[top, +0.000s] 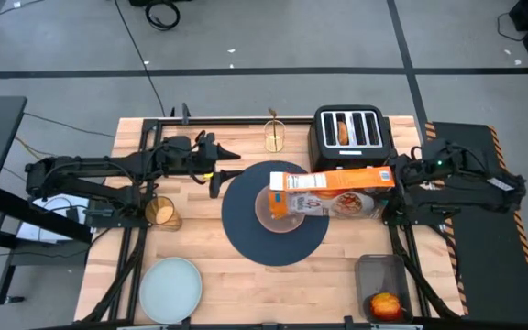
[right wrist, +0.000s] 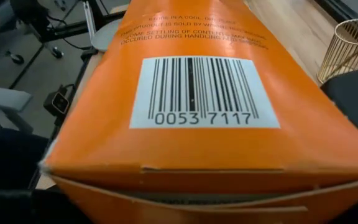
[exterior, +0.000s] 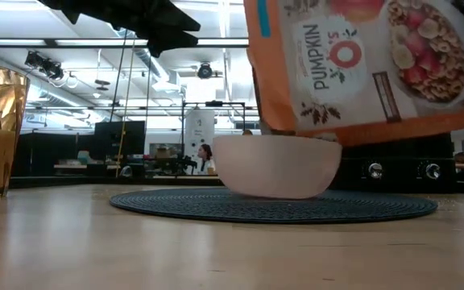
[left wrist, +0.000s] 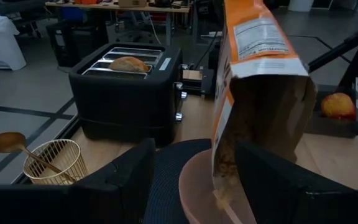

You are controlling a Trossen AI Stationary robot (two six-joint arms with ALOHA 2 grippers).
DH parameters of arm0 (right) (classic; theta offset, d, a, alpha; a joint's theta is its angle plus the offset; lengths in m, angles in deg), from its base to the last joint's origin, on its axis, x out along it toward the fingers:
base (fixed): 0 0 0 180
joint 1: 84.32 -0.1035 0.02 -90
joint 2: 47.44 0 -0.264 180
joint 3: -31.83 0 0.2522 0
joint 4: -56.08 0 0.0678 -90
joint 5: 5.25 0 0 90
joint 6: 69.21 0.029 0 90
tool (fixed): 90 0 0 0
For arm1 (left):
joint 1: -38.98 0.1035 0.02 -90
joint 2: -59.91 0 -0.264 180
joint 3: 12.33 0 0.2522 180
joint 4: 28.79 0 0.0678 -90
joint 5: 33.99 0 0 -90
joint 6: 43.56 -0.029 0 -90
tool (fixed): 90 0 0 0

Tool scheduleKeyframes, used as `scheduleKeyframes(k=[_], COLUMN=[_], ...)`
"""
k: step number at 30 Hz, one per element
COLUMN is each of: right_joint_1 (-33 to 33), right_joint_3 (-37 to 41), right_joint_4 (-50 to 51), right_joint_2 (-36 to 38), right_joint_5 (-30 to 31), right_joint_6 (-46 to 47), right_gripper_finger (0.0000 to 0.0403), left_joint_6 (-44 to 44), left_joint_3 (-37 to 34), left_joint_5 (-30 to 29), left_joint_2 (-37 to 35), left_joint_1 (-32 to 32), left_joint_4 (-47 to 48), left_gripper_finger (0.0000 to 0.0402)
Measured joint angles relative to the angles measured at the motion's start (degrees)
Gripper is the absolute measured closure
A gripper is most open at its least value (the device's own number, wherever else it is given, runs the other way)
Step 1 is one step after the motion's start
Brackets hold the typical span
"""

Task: Arrange a breakfast setting
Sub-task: Pour the cereal from the cereal box into the pink bowl

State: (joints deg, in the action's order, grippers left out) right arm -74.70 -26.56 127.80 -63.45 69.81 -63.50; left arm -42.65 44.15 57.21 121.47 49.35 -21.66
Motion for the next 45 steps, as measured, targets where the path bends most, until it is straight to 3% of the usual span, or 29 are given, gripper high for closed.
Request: scheduleKeyframes(k=[9,36,45], right_joint_1=[-0.1,-0.1,-0.1], right_joint_3=[-2.4,-6.1,-6.1], right_joint_4=[0.2,3.8,5.1], right_joint_2=[-5.1,-4.2,-4.2], right_joint_5=[-1.0,0.4,-2.5], right_joint_6=[-1.4,-1.8,-1.8], right_gripper_finger=[0.0116,0.0118,0.0118], left_joint_6=[1.2,2.9,2.9], left_joint_3=[0.0,0.0,0.0], left_joint_5=[0.0,0.0,0.0], left_joint_2=[0.0,0.0,-0.1], left_joint_1=[0.0,0.0,0.0], left_joint_4=[2.1,2.2,2.1], left_gripper_finger=[0.0176,0.0176,0.0176])
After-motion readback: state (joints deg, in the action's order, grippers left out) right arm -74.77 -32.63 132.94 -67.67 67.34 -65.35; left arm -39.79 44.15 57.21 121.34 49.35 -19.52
